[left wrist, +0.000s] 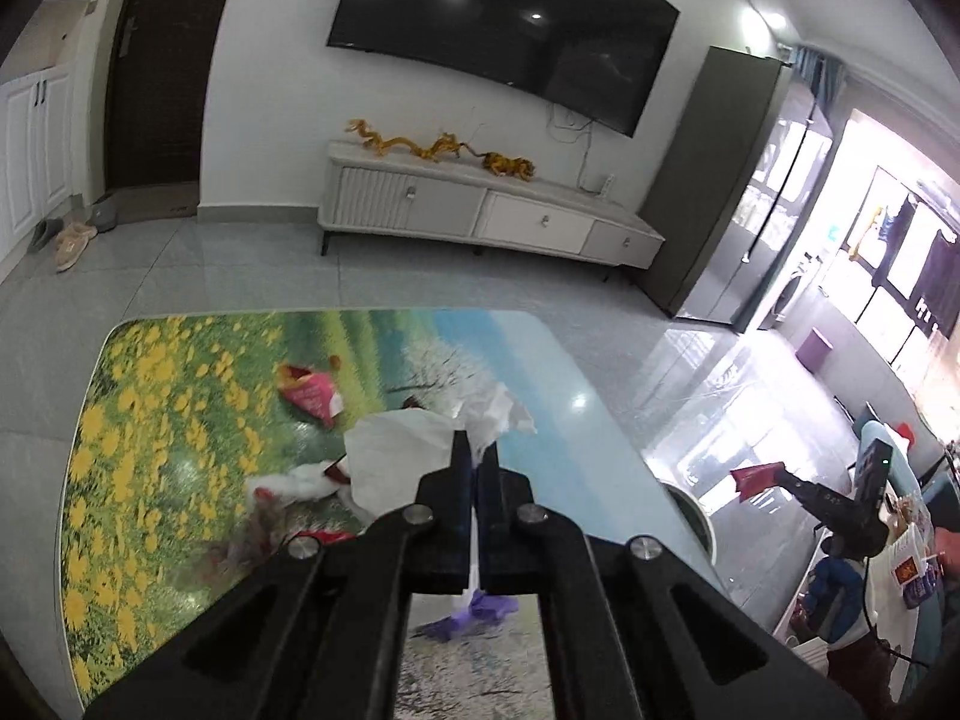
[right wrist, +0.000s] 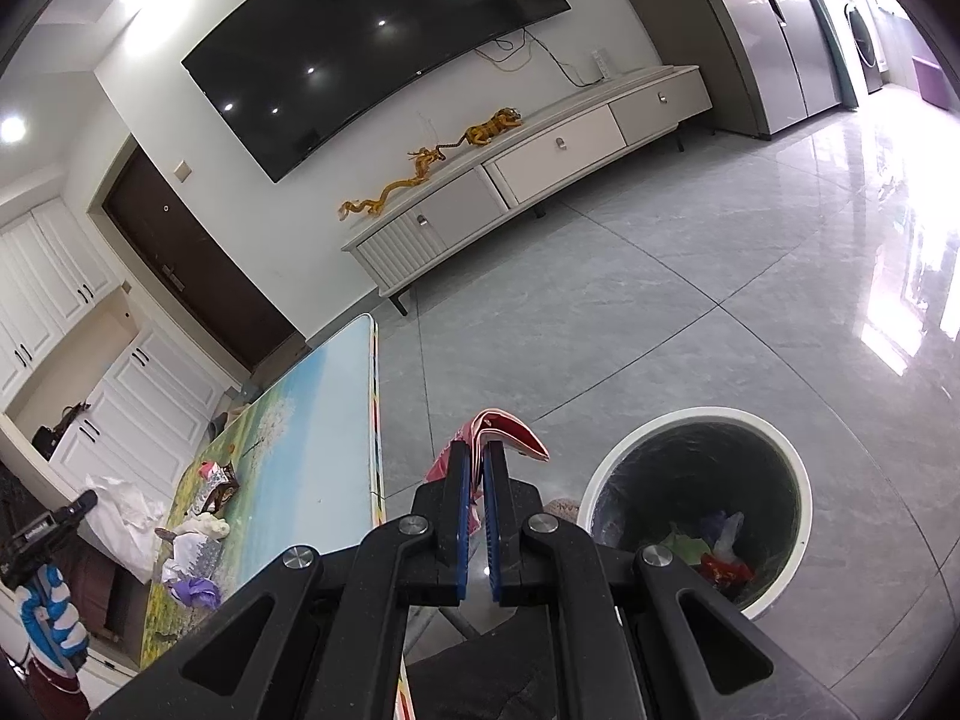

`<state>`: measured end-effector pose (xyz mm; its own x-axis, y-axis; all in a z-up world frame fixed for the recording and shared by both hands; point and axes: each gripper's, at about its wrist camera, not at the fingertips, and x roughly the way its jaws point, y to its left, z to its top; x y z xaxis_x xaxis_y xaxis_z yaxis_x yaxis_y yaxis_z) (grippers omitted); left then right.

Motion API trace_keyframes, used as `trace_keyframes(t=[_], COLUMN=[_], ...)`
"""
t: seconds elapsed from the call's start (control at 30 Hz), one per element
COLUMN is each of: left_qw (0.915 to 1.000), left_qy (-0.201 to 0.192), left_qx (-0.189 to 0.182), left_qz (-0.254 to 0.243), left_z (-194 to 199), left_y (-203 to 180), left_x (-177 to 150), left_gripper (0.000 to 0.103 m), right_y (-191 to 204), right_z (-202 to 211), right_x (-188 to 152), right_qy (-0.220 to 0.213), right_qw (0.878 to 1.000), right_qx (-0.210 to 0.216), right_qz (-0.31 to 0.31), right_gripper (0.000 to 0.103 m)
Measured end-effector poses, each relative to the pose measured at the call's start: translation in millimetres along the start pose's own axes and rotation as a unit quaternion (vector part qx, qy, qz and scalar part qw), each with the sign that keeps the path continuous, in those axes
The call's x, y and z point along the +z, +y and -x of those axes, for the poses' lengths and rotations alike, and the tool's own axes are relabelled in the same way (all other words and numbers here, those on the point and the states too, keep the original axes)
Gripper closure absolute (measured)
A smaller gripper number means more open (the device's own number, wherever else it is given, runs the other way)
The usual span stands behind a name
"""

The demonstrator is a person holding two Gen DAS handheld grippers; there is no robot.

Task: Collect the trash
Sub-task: 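Release the white bag into the bin with the left tool while the right drops the pink box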

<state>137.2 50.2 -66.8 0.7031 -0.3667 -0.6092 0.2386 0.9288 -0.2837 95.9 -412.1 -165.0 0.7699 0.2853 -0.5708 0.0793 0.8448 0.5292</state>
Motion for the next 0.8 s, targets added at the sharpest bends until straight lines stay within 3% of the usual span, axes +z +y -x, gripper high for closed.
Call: trace_keyframes(t=[0.2, 0.47, 0.73, 0.77, 0.8], left_qw=[0.9938, 0.9693, 0.9524, 0.9510, 0.9483], left_qy=[0.007, 0.072, 0.136, 0.145, 0.157], left_qx=[-0.087, -0.189, -0.229, -0.228, -0.232], left_qz=[-0.069, -0.140, -0.149, -0.150, -0.150], left_z=[-33, -130, -225, -234, -243], left_y=[-83, -215, -311, -319, -324], left_x=[29, 24, 3, 0, -4], left_gripper=[0.103, 0.103, 0.099, 0.097, 0.089], right_y=[-19, -59, -97, -101, -106], right_z=[-1, -8, -28, -31, -33], right_x=[-2, -4, -1, -2, -3], right_qy=[0.002, 0.018, 0.035, 0.038, 0.040], right_qw=[1.000, 0.998, 0.995, 0.994, 0.994], right_qx=[-0.011, -0.044, -0.077, -0.081, -0.085], right_qz=[-0.015, -0.040, -0.056, -0.059, -0.062], right_gripper=[0.098, 0.098, 0.095, 0.095, 0.095])
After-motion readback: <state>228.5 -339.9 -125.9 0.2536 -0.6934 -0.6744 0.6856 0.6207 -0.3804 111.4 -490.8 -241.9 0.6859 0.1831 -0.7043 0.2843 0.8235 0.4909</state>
